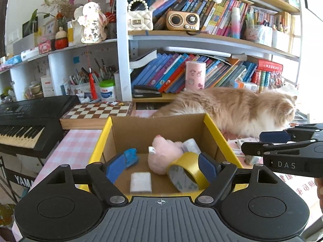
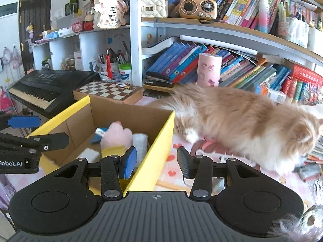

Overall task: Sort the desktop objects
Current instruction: 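Withdraw both open tools up and away from the yellow box, then move both open tools toward the grey toy truck and white-red card box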

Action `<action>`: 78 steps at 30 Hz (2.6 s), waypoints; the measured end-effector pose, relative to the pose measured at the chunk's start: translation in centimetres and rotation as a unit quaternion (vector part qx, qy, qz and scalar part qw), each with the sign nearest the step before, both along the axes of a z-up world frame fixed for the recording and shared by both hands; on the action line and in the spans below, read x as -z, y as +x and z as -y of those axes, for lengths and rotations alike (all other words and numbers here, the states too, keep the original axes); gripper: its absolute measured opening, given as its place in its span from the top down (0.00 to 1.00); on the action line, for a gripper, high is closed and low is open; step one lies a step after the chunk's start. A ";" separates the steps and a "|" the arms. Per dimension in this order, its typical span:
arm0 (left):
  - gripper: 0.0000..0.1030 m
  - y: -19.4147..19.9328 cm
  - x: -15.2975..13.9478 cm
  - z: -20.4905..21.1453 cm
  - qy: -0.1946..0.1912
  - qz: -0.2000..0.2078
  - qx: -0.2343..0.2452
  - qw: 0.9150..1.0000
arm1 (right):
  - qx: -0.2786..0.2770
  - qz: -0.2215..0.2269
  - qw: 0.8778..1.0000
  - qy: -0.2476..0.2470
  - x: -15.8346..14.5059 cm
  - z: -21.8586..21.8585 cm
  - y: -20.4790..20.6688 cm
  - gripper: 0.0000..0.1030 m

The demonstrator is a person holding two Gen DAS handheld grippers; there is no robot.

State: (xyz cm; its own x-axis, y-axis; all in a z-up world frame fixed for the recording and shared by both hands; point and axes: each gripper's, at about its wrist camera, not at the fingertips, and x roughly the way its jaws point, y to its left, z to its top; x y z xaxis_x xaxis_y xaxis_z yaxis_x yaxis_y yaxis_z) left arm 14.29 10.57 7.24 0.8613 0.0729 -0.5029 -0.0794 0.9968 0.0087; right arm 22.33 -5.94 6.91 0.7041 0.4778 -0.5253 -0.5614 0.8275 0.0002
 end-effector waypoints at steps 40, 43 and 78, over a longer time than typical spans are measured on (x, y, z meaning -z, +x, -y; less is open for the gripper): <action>0.20 -15.3 4.2 1.5 -0.022 -0.078 0.014 0.997 | 0.014 -0.042 0.999 -0.021 4.4 0.9 -18.6 0.59; 0.20 -15.8 4.4 1.7 -0.022 -0.079 0.024 0.996 | 0.019 -0.048 0.998 -0.022 4.5 1.0 -19.1 0.59; 0.19 -9.1 5.9 9.4 -0.039 -0.115 0.121 0.985 | 0.095 -0.079 0.992 -0.037 5.7 8.1 -16.1 0.56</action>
